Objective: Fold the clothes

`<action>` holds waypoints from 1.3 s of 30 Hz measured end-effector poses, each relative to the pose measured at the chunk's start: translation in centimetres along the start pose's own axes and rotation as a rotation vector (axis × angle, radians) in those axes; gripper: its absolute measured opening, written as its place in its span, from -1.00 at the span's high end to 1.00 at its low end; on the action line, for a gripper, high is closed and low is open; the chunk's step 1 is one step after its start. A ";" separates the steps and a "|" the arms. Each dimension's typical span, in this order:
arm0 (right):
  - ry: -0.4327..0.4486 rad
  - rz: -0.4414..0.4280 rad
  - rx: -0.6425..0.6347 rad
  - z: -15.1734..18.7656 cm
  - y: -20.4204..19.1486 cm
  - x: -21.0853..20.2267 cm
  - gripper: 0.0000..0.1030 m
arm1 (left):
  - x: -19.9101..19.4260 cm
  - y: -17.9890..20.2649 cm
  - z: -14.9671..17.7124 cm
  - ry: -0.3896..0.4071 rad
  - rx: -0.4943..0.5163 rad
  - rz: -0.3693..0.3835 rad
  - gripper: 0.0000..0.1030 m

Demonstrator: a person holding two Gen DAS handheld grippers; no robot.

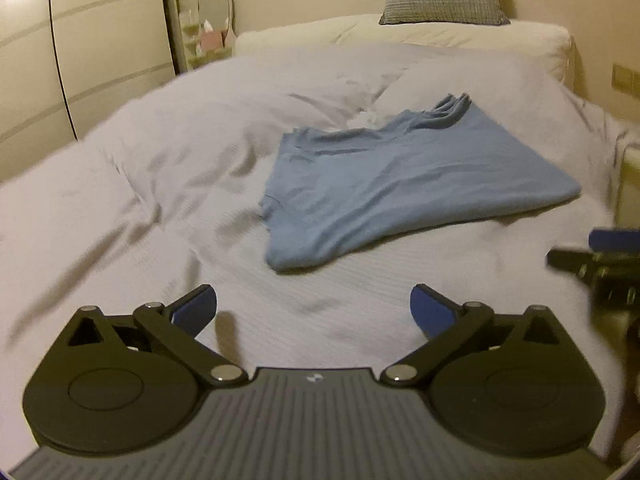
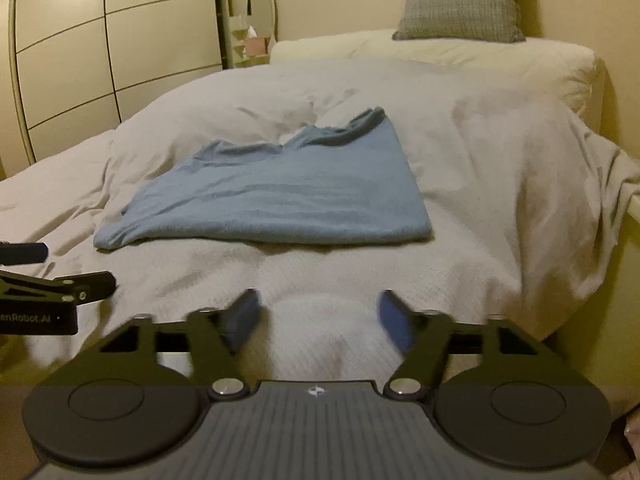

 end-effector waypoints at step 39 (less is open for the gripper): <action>-0.075 0.008 0.047 2.2 -0.1 -7.5 -0.72 | -7.0 1.5 4.9 -0.105 -0.257 0.043 -0.98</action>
Point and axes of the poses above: each gripper's, at about its wrist camera, not at the fingertips, and x roughly the way its jaws point, y to its right, z to its underside, the point moved 10 cm from there along x, roughly the way its jaws point, and after that the axes turned 8 degrees about -y, right-handed, at the moved point
